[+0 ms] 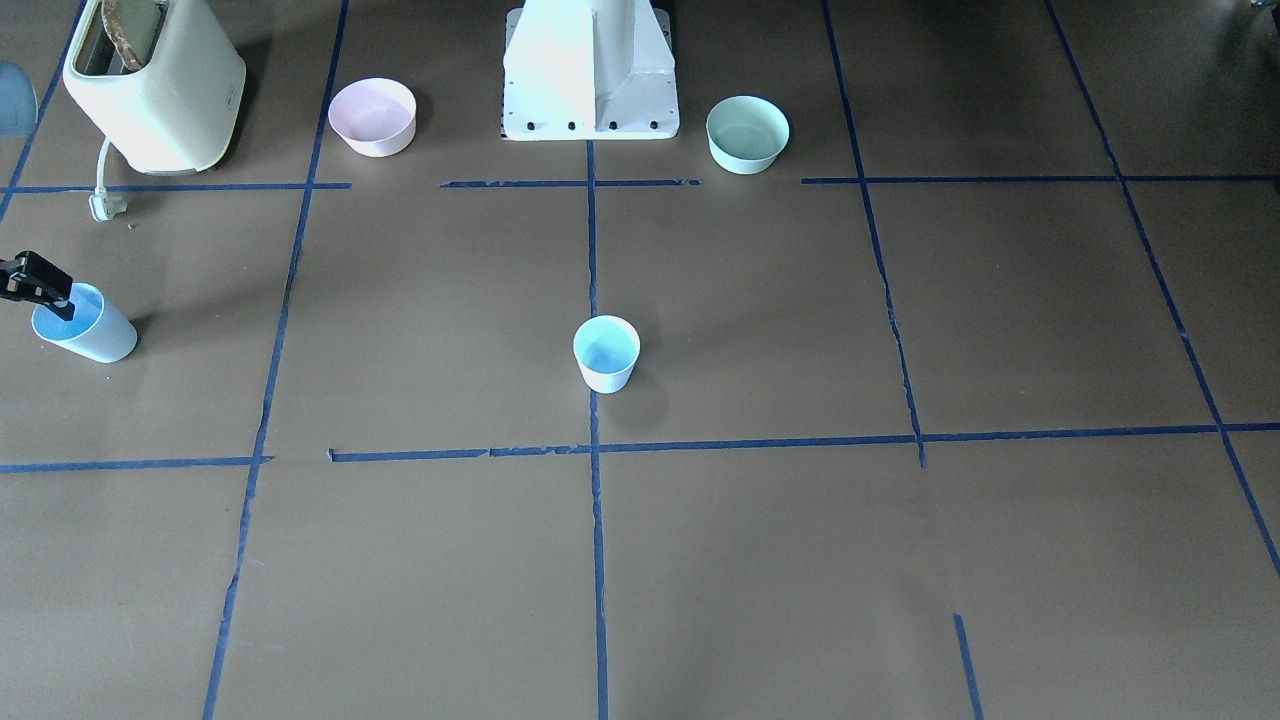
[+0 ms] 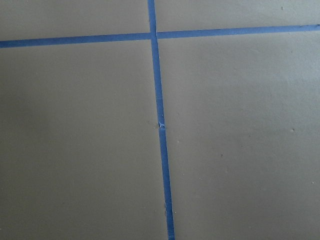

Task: Stack blue cups with both arms
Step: 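Reach the right gripper down and grasp the other light-blue cup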

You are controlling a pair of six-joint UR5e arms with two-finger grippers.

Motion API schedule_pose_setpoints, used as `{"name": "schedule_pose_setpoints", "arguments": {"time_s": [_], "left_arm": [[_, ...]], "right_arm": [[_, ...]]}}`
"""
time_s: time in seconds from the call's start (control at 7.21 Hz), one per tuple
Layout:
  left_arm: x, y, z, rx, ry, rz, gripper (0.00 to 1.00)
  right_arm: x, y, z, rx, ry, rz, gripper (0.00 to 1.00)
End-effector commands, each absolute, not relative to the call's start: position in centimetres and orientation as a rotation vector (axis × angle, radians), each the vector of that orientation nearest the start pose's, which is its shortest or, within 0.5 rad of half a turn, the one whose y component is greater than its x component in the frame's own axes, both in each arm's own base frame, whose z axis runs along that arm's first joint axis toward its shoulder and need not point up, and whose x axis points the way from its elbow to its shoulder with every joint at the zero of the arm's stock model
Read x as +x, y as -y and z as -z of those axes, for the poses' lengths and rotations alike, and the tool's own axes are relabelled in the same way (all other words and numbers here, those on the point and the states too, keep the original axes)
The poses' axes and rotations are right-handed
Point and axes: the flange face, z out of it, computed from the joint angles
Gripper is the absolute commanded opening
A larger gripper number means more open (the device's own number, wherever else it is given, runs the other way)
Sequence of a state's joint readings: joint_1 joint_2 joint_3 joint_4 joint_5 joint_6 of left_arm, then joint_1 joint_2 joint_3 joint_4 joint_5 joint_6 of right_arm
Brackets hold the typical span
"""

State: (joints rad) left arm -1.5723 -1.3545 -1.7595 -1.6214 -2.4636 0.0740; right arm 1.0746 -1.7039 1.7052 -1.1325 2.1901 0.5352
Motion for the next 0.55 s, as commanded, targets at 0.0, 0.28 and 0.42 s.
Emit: {"name": "schedule_pose_setpoints", "arguments": {"time_s": [0.0, 0.28, 0.42], "left_arm": [[-5.63, 40.19, -64.86, 0.056, -0.892, -0.079, 1.0], [-5.63, 40.19, -64.86, 0.056, -0.891, -0.08, 1.0], [-5.63, 40.19, -64.86, 0.056, -0.891, -0.08, 1.0]], "right_arm": [[-16.07, 44.11, -61.85, 0.057, 0.737, 0.11, 0.61], [-16.11, 44.17, -61.77, 0.059, 0.738, 0.111, 0.21], [-16.12, 44.17, -61.6, 0.059, 0.741, 0.107, 0.03]]}}
